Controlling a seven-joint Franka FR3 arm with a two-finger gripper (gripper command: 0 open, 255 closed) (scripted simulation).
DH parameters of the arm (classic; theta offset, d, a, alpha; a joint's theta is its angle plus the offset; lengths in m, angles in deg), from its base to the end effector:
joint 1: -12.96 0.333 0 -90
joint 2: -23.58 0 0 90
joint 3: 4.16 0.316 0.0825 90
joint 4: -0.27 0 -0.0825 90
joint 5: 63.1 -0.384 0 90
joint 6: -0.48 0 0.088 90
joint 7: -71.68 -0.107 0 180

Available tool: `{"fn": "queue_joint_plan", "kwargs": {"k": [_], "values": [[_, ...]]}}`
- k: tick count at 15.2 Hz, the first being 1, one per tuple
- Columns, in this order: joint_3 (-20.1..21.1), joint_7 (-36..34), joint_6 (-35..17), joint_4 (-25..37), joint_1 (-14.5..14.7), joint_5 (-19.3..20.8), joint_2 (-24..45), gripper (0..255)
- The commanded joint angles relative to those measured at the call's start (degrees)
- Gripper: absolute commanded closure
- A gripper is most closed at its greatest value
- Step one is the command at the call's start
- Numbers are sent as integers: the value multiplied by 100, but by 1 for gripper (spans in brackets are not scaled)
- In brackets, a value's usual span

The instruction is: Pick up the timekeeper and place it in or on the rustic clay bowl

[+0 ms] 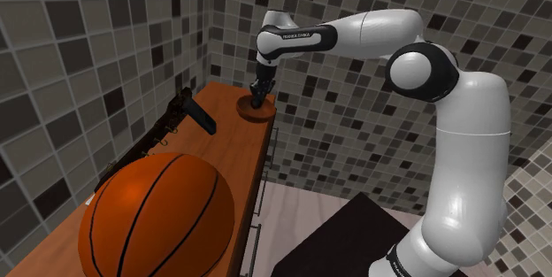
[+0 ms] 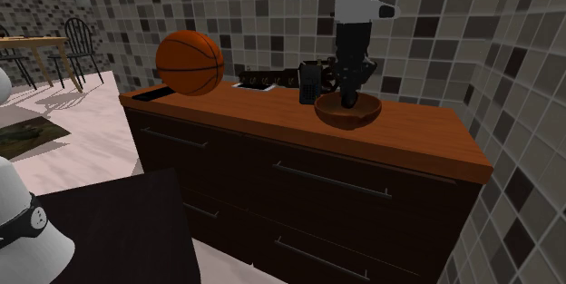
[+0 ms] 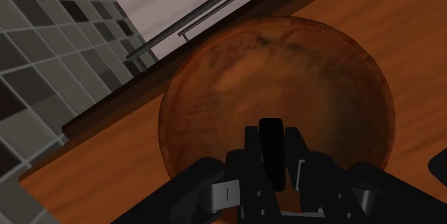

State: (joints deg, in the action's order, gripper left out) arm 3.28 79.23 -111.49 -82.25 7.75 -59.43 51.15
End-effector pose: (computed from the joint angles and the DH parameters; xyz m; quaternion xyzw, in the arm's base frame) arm 0.6996 0.0076 0.4186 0.9959 0.0888 0.0184 0.0009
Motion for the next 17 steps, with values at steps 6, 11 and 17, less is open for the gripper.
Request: {"fn": "queue_joint_plan", "kwargs": {"k": [6,11,17], "values": [[1,-9,-75,-63,4,3,10,255],[1,-9,-75,-63,4,3,10,0],[12,7,438,330,9,-17,-111,0]]}}
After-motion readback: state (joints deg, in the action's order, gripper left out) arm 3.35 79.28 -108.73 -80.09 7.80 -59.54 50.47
